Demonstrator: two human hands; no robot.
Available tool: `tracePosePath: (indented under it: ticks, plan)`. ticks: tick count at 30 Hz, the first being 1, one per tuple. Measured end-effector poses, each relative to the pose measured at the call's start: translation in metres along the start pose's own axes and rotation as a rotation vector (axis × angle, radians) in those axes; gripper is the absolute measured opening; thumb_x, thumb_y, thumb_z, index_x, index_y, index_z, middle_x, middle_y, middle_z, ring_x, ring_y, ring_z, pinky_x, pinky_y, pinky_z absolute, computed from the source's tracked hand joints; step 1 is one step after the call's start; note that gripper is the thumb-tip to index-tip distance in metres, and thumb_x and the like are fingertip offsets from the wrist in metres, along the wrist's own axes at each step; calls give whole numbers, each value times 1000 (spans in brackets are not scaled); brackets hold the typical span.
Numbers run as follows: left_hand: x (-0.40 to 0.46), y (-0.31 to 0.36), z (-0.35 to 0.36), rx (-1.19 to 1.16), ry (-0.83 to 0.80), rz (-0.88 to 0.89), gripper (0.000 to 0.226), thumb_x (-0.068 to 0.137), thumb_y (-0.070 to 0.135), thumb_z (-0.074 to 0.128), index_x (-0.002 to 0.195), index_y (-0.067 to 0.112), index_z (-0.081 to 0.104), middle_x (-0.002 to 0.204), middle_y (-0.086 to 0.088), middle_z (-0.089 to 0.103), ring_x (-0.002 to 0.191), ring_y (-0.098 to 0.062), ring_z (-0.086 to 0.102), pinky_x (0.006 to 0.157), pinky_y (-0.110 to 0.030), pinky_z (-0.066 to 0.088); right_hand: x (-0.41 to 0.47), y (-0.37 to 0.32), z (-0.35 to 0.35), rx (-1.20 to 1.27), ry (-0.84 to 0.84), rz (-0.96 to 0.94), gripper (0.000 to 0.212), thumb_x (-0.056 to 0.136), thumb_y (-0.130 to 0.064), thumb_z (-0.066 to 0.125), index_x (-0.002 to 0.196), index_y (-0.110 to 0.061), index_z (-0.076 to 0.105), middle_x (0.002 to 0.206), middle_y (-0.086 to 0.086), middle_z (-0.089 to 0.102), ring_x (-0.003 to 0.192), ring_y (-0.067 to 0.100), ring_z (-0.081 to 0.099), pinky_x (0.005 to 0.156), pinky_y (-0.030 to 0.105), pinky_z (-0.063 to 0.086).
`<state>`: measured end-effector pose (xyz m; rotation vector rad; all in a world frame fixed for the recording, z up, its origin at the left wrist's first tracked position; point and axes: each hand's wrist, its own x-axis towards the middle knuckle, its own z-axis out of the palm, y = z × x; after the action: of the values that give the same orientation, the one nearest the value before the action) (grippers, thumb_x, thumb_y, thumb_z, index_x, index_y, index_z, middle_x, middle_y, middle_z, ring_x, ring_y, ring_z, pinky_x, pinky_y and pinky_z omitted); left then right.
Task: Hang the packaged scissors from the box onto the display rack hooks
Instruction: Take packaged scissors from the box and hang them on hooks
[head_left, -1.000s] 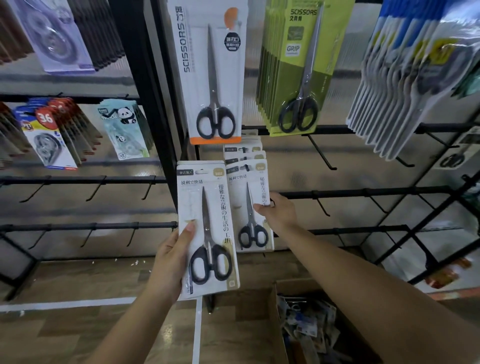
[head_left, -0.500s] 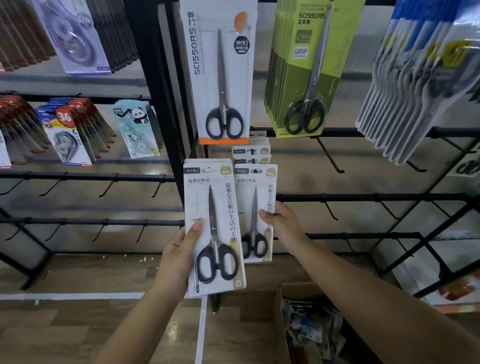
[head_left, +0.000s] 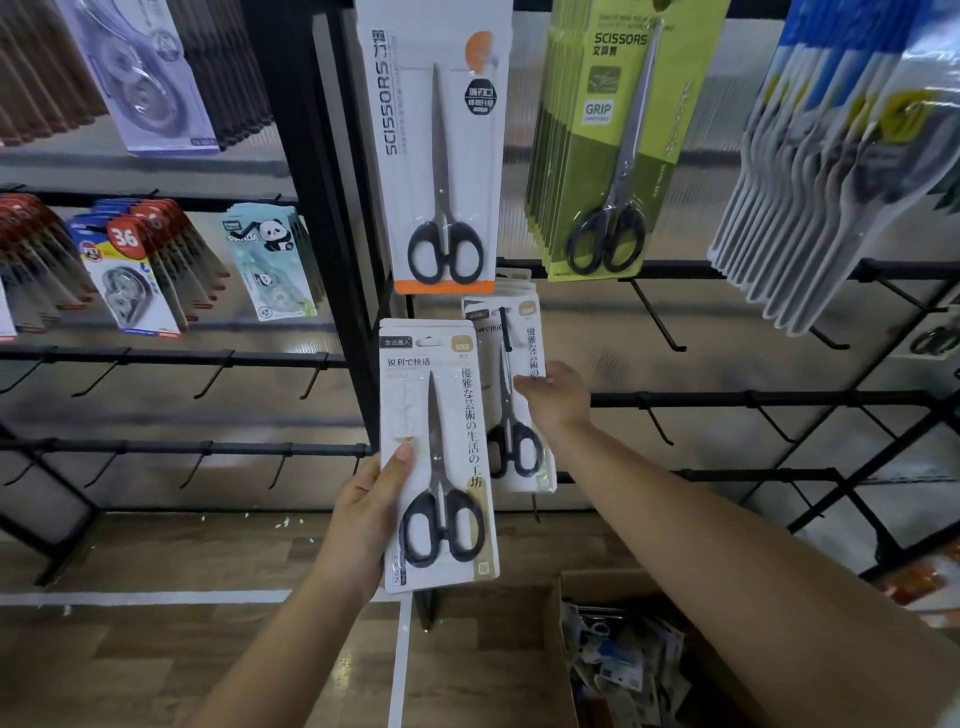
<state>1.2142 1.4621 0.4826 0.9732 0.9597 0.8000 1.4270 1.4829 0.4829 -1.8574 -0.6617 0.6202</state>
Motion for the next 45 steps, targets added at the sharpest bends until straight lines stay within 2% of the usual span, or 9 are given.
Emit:
tracePosePath:
  ticks: [5,9,14,17,22,28,37,42,45]
  plan:
    - [-1,0,-2,-9,-27,-15,33,90,32,56,114,10,62,98,-13,73,87,-30,71,69,-35,58,10,0,2,-229,-94,102,14,90,-22,54,84,-11,47,84,5,53,70,16,50,51,23,34]
    - [-1,-2,-5,-28,-28,7,29,89,26,57,113,11,62,100,-13,73,89,-30,70,73,-37,58,1,5,-1,-390,-124,39,44,87,-21,62,125,-8,43,122,10,51,109,29,53,71,27,42]
    - [-1,-7,-4,11,-11,60,34,76,26,66,107,12,65,97,-10,73,84,-24,71,63,-27,56,-51,3,-16,111,-407,30,32,92,-41,54,112,-16,59,104,0,66,95,16,62,81,31,49]
    - [1,-10,0,35,-7,74,20,81,15,64,100,13,66,92,-6,74,81,-20,71,68,-30,58,-67,6,-22,96,-636,-43,19,85,-22,67,105,-21,65,99,-8,69,89,8,66,79,22,52]
    - [-2,-13,1,39,-2,78,14,90,19,56,95,10,65,83,-8,74,72,-19,72,58,-26,57,-67,12,-35,228,-478,-42,23,80,2,68,100,-9,68,88,-6,70,74,2,68,63,13,51]
    - [2,-13,-7,0,52,77,17,85,19,62,98,11,70,93,-11,74,85,-24,69,80,-37,55,-56,23,-41,105,-269,-13,4,82,-8,69,86,-8,70,88,7,70,84,19,64,85,38,52]
    - [6,-16,-13,5,61,54,16,86,18,63,99,12,70,95,-13,73,94,-35,67,90,-50,50,-53,30,-35,142,-185,-26,8,83,-11,69,89,-6,69,97,16,70,82,19,62,73,25,49]
    - [8,-17,-13,26,71,60,14,85,18,64,95,12,71,94,-14,73,93,-33,67,89,-46,51,-48,28,-35,137,-181,-51,9,85,-10,67,82,-19,68,82,-4,68,76,10,62,68,19,47]
    - [10,-18,-13,28,72,62,12,85,17,65,93,12,72,94,-14,73,91,-31,67,90,-45,51,-43,32,-31,99,-158,-36,9,84,-12,68,87,-4,68,75,2,64,68,10,57,62,19,42]
